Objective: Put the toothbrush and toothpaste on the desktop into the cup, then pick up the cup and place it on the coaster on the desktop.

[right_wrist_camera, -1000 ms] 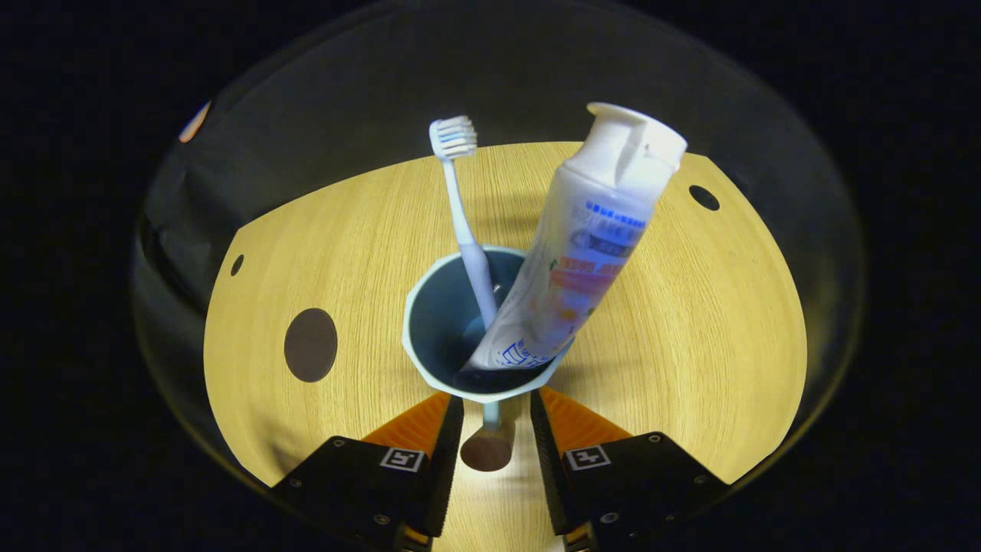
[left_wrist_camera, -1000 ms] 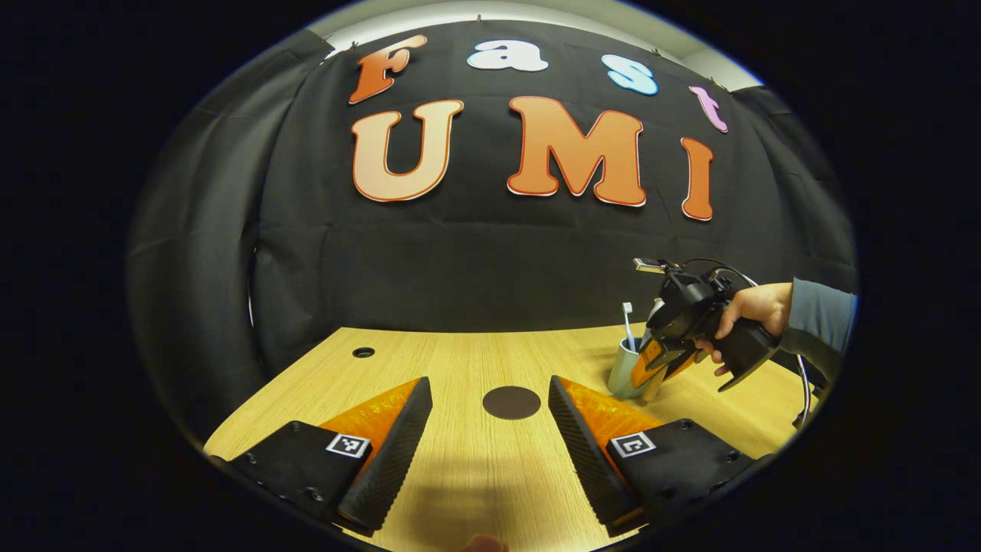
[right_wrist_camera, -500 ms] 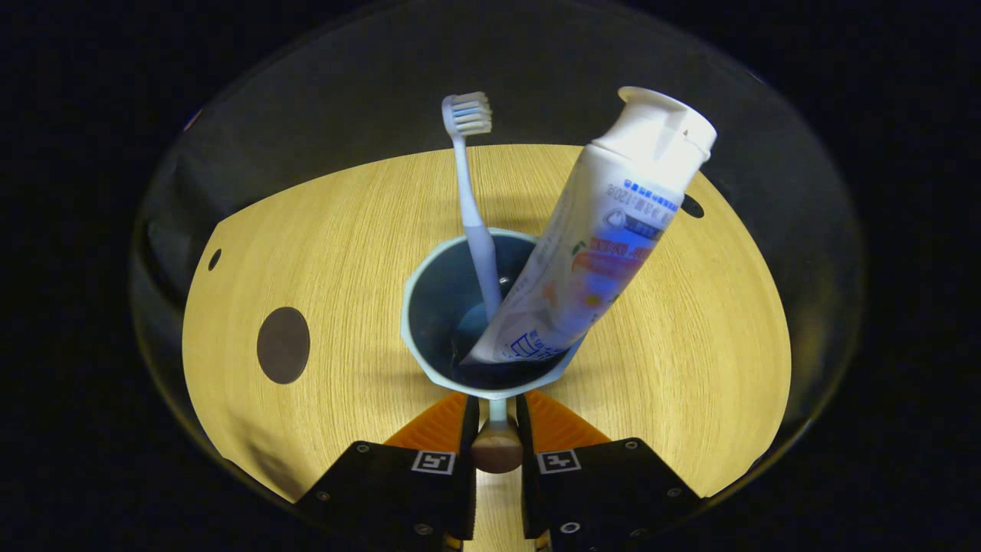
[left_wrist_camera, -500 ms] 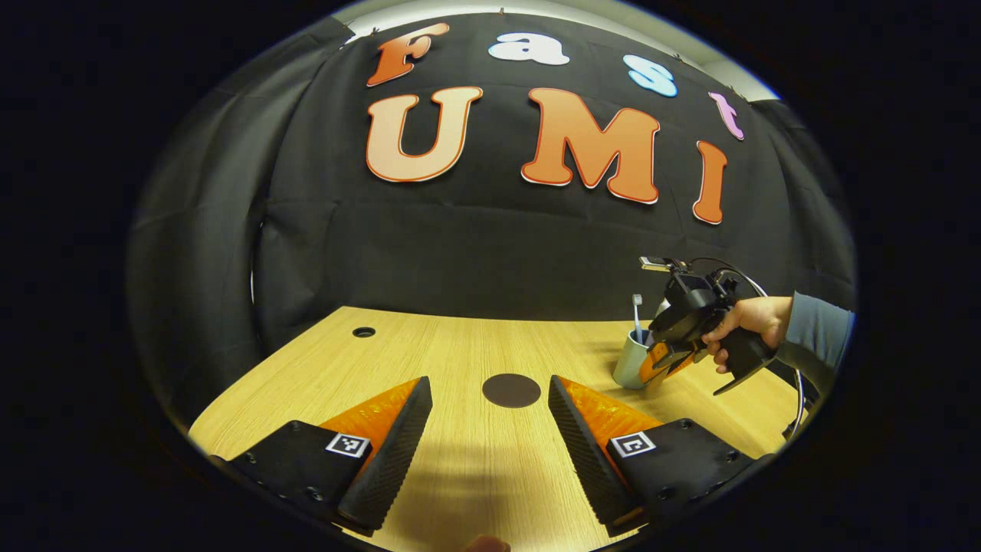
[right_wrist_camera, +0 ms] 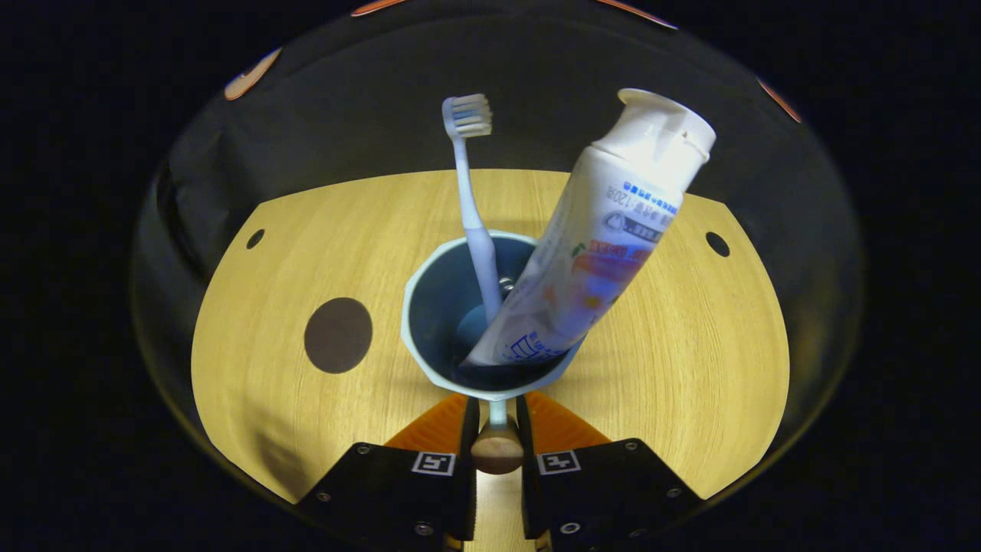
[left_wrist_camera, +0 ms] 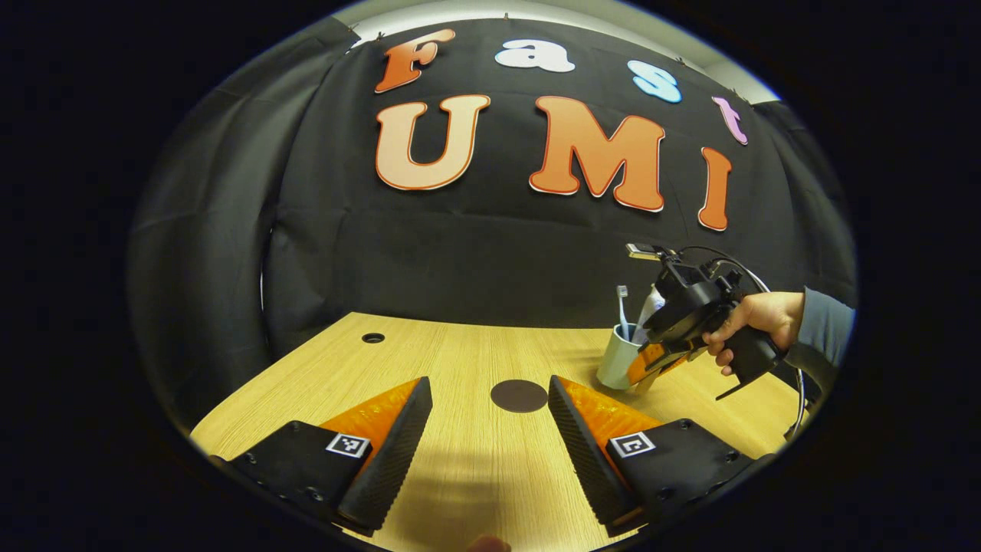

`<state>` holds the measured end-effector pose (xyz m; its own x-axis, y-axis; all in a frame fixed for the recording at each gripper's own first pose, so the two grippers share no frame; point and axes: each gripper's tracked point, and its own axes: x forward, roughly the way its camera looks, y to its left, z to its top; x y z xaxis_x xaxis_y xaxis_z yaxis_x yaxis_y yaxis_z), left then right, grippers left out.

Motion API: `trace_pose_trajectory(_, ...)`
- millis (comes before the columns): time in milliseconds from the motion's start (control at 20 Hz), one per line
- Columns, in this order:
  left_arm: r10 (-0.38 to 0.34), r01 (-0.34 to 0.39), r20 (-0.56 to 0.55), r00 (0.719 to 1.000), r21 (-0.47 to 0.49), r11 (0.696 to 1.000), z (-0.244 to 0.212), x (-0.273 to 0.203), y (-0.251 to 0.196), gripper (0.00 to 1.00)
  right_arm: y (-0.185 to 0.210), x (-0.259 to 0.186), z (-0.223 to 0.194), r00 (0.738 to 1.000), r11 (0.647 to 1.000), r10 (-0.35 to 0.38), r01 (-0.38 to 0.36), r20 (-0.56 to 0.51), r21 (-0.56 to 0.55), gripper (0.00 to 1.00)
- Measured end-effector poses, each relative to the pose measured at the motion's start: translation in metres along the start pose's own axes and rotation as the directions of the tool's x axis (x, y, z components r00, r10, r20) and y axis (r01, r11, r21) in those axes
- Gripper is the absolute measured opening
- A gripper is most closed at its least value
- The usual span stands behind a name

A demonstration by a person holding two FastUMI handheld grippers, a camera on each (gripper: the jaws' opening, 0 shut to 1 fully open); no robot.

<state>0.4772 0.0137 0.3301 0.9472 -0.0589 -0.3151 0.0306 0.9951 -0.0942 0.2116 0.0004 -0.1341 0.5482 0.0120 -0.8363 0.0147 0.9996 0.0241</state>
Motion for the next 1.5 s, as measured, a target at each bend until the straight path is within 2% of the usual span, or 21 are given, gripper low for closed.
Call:
trace_pose_trajectory(300,0.012,-0.012,-0.002,1.000,-0.016,1.000,-0.005,-0.001,0.011,0.98,0.001,-0.002,0.013,0.998,0.993,0.055,-0.051,0.036,-0.108,0.24)
trace_pose_trajectory(550,0.040,-0.040,-0.002,0.999,-0.013,0.999,-0.008,-0.001,0.031,0.98,0.006,0.002,0.011,0.991,0.984,0.129,-0.122,0.041,-0.132,0.24)
trace_pose_trajectory(850,0.055,-0.056,-0.016,0.998,-0.029,0.998,-0.019,-0.001,0.053,0.98,0.006,0.004,0.013,0.989,0.974,0.145,-0.140,0.017,-0.178,0.24)
trace_pose_trajectory(1300,0.079,-0.082,-0.042,0.996,-0.070,0.994,-0.036,0.001,0.074,0.98,0.004,-0.004,0.018,0.994,0.972,0.103,-0.109,-0.042,-0.208,0.24)
trace_pose_trajectory(1500,0.084,-0.090,-0.063,0.994,-0.094,0.991,-0.047,0.002,0.075,0.98,0.005,-0.015,0.020,0.990,0.965,0.142,-0.141,-0.012,-0.219,0.28)
